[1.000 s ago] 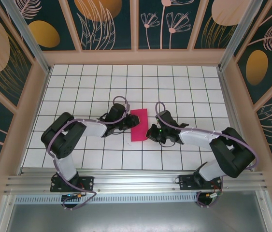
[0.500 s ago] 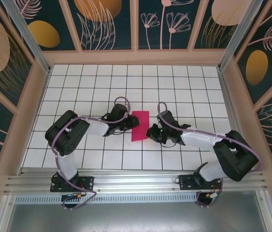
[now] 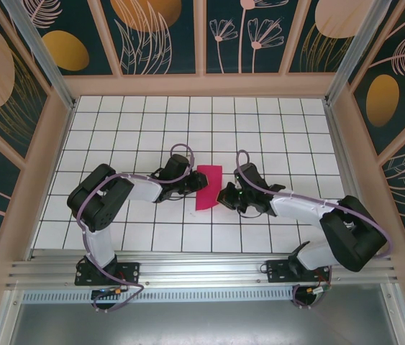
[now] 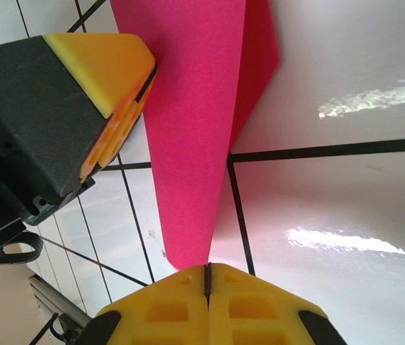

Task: Fold a paper plane with a square sheet of paper (pick it up from the middle)
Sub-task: Third fold the triangle at the center of the table.

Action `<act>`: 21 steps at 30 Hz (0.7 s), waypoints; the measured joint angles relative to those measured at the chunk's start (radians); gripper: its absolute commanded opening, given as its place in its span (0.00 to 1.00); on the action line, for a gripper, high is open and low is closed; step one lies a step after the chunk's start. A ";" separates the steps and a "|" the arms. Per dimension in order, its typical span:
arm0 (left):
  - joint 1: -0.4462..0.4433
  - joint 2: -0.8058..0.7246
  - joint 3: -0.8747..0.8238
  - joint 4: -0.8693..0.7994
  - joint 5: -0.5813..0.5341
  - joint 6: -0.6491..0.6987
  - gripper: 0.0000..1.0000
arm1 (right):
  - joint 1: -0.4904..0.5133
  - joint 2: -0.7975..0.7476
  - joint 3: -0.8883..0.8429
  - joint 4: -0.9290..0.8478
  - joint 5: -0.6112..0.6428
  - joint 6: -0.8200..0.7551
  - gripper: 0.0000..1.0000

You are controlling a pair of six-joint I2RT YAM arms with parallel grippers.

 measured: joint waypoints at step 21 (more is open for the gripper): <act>0.000 0.000 0.012 -0.013 0.008 0.000 0.26 | -0.026 0.194 0.127 0.062 0.051 -0.001 0.04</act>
